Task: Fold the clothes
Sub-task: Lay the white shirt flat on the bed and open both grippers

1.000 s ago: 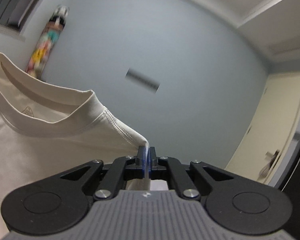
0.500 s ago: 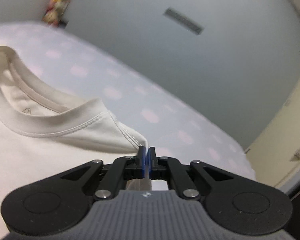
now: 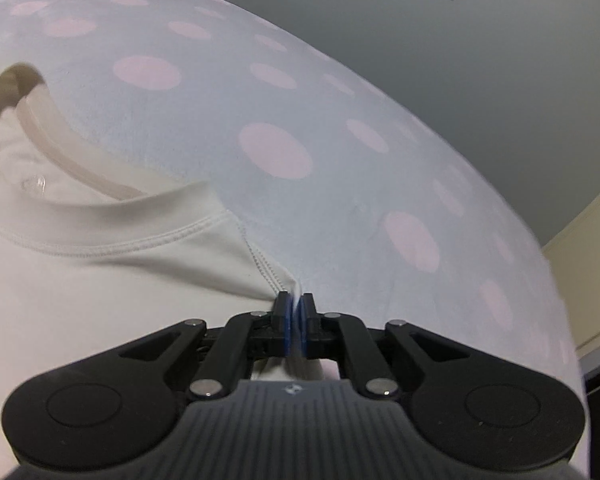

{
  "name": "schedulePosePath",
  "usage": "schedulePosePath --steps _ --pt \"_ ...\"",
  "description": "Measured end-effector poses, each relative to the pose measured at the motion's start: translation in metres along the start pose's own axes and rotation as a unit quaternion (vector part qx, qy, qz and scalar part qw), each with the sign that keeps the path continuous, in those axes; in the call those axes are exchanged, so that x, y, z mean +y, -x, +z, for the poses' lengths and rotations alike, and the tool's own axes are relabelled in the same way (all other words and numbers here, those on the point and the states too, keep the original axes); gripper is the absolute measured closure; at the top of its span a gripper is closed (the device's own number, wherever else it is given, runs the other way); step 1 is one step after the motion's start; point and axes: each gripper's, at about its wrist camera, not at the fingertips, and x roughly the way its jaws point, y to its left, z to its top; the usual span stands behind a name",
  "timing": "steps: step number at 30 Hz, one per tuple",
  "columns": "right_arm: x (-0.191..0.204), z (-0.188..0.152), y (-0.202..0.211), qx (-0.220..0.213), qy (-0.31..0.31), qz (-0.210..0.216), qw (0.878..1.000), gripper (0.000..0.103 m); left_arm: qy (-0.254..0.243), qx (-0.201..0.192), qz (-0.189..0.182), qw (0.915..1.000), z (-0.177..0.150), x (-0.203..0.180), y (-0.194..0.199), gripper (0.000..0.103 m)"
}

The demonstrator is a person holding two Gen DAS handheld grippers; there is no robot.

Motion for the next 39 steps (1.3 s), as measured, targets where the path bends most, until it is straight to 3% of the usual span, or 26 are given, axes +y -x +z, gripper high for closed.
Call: schedulePosePath --steps 2,3,5,8,12,19,24,28,29,30,31,33,39 --pt "-0.011 0.002 0.01 0.002 -0.023 0.016 1.0 0.083 0.005 -0.004 -0.007 0.9999 0.002 0.006 0.012 0.074" --pt "-0.02 0.002 0.017 0.003 -0.037 0.022 0.999 0.064 0.01 -0.012 -0.012 0.9998 0.004 0.01 0.013 0.063" --pt "-0.033 -0.003 0.03 -0.005 -0.078 0.024 0.997 0.059 0.022 -0.036 -0.004 0.9991 0.005 0.023 0.023 0.052" --pt "-0.057 -0.012 0.06 -0.023 -0.14 0.042 0.989 0.059 0.041 -0.053 -0.002 0.9978 -0.001 0.042 0.043 0.051" --pt "-0.077 -0.041 0.113 -0.029 -0.179 0.06 0.982 0.059 0.07 -0.052 -0.016 0.9961 -0.029 0.057 0.085 0.048" --pt "-0.077 -0.114 0.179 0.027 -0.257 0.113 0.959 0.066 0.08 -0.025 -0.046 0.9954 -0.091 0.063 0.142 0.048" --pt "-0.076 -0.159 0.196 0.051 -0.344 0.147 0.926 0.066 0.075 -0.019 -0.058 0.9954 -0.127 0.07 0.18 0.048" --pt "-0.075 -0.172 0.18 0.058 -0.408 0.169 0.896 0.066 0.081 -0.016 -0.054 0.9951 -0.143 0.081 0.198 0.048" --pt "-0.074 -0.174 0.176 0.06 -0.42 0.174 0.889 0.068 0.084 -0.014 -0.052 0.995 -0.145 0.083 0.201 0.048" --pt "-0.073 -0.176 0.173 0.062 -0.432 0.179 0.882 0.082 0.086 -0.011 -0.05 0.995 -0.148 0.086 0.203 0.048" --pt "-0.073 -0.174 0.174 0.06 -0.433 0.176 0.882 0.096 0.087 -0.008 -0.047 0.995 -0.15 0.088 0.204 0.048" --pt "-0.073 -0.171 0.175 0.055 -0.434 0.169 0.883 0.098 0.086 -0.003 -0.042 0.9954 -0.153 0.092 0.202 0.048" --pt "-0.11 -0.14 0.178 0.028 -0.396 0.115 0.911 0.1 0.091 0.024 -0.029 0.9951 -0.16 0.097 0.178 0.048"
